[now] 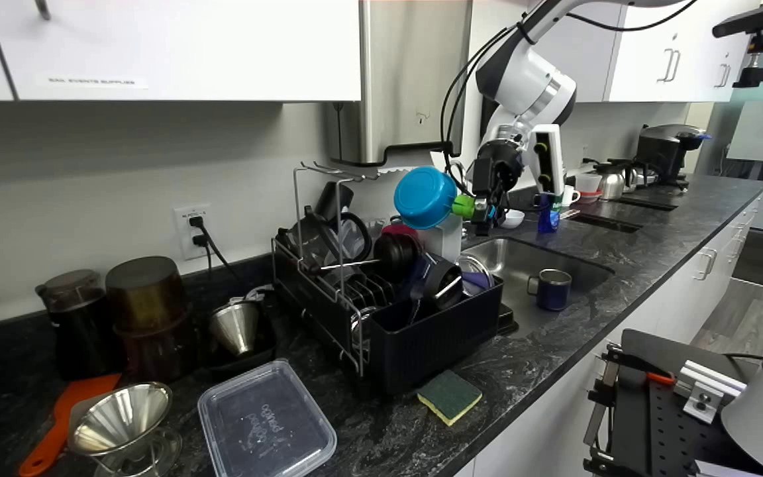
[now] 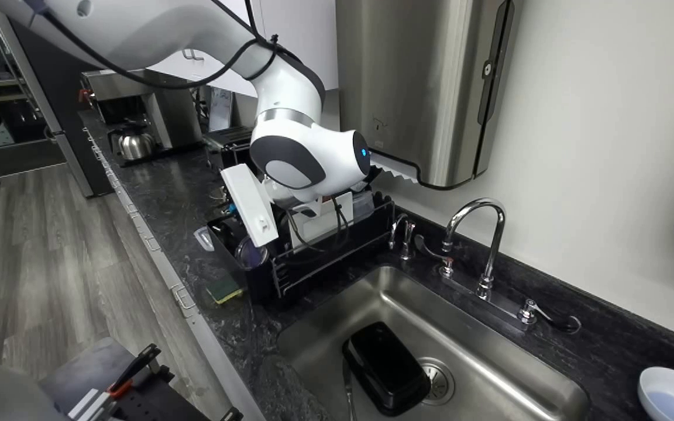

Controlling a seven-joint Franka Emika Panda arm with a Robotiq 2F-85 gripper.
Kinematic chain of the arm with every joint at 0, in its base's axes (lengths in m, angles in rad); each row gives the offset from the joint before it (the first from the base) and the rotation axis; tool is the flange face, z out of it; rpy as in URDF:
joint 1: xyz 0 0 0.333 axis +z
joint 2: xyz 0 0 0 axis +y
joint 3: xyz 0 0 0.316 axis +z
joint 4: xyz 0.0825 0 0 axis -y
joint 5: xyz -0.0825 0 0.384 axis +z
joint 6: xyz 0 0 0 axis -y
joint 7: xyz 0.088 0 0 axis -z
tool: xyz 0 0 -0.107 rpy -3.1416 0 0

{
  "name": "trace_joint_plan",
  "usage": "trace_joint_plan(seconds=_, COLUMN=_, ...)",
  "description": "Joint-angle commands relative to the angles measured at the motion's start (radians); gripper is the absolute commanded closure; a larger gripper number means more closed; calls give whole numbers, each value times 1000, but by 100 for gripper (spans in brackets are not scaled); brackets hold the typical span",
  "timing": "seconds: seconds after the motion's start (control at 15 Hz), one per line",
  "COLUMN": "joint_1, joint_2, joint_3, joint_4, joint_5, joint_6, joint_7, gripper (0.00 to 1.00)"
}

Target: Put the blue pan on the the dish dryer

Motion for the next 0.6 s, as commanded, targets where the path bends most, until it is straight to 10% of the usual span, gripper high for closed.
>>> trace_joint_plan(seconds=0.0, joint_1=5, joint_2=-26, joint_3=5, joint_4=-7, joint_5=-53, joint_6=44, joint_7=-18, gripper=94)
trace_joint_plan(seconds=0.53, joint_1=1, joint_2=-36, joint_3=-2, joint_4=-23, joint_5=-278, joint_6=144, joint_7=4, gripper=94)
